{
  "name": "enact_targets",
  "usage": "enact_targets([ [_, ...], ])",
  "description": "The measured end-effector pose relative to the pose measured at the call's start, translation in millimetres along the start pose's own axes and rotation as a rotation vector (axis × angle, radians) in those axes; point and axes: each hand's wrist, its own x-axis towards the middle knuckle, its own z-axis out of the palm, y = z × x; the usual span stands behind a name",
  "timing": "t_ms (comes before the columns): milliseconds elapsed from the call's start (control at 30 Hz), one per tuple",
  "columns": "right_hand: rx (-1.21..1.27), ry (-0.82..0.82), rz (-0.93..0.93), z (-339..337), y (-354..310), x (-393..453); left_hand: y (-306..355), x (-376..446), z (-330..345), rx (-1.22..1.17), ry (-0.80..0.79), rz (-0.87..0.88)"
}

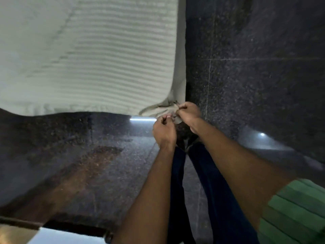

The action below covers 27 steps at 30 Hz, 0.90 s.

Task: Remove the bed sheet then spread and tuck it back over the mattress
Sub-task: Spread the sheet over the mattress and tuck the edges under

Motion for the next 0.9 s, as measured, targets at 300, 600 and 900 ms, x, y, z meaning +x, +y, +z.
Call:
enact_targets([
  [300,0.050,0.060,-0.093,2.1,3.0,-6.6,50.2,-0.2,-20.4,-0.764,0.056,-0.430],
  [600,0.557,-0.182,0.018,-36.8,-31.2,12.2,15.1,-3.9,1.9,-0.768,0.245,-0.480],
  [900,-0.233,-0.295,-0.183,-89.1,-42.0,37.7,59.7,-1.9,55.3,-0.820,0.693,-0.514],
])
